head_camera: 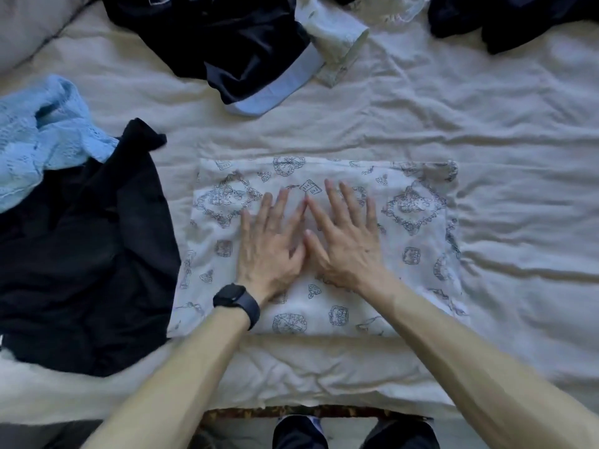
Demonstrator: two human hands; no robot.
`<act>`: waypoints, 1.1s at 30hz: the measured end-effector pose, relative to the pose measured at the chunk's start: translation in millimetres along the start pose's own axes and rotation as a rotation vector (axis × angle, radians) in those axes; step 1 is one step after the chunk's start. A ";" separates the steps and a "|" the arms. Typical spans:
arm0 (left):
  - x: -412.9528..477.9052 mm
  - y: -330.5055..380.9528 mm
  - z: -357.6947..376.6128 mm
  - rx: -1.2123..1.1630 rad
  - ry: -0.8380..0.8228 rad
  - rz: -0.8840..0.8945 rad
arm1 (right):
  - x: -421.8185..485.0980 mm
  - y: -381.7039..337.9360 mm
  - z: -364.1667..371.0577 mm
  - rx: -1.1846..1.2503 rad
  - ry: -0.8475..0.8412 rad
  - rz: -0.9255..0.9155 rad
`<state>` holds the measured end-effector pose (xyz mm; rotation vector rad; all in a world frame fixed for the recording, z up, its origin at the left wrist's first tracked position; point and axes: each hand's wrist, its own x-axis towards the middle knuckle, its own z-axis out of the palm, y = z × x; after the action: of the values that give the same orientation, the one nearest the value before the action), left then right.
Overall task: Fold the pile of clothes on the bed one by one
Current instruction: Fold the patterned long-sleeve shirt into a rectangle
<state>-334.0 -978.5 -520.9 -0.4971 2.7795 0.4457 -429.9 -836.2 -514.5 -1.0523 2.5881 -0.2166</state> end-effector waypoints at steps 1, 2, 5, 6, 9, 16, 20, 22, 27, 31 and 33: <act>-15.6 -2.6 11.7 0.020 -0.039 -0.013 | -10.8 2.9 8.0 -0.045 -0.043 -0.028; -30.5 -13.4 18.3 0.030 -0.076 -0.062 | -21.2 17.1 12.2 -0.090 -0.097 -0.001; -70.7 -73.6 21.3 0.054 -0.081 -0.325 | -54.4 90.7 2.0 -0.197 -0.140 0.352; -80.3 -90.6 17.3 0.079 -0.087 -0.406 | -65.8 113.3 -6.6 -0.182 -0.142 0.488; -91.8 -99.1 4.8 0.066 -0.031 -0.508 | -99.9 135.8 -19.7 -0.077 -0.132 0.655; -72.7 58.2 31.1 -0.011 -0.050 -0.006 | -147.3 83.7 15.9 -0.122 -0.009 0.116; -79.1 88.9 55.0 0.006 -0.201 -0.063 | -191.3 155.2 17.7 -0.200 -0.123 0.267; -78.2 96.2 51.8 0.037 -0.194 -0.100 | -220.5 194.5 10.6 -0.194 -0.149 0.297; -74.1 171.0 34.6 0.054 -0.202 -0.007 | -263.6 249.6 -2.8 -0.163 -0.178 0.379; -73.0 246.6 59.1 0.203 -0.349 0.310 | -261.0 251.1 0.5 -0.106 -0.148 0.338; -66.5 262.9 67.7 0.265 -0.386 0.262 | -256.8 251.8 0.5 -0.083 -0.169 0.344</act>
<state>-357.9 -701.1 -495.7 0.0172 2.4783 0.1946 -421.1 -476.7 -516.9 -0.6046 2.5872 0.0624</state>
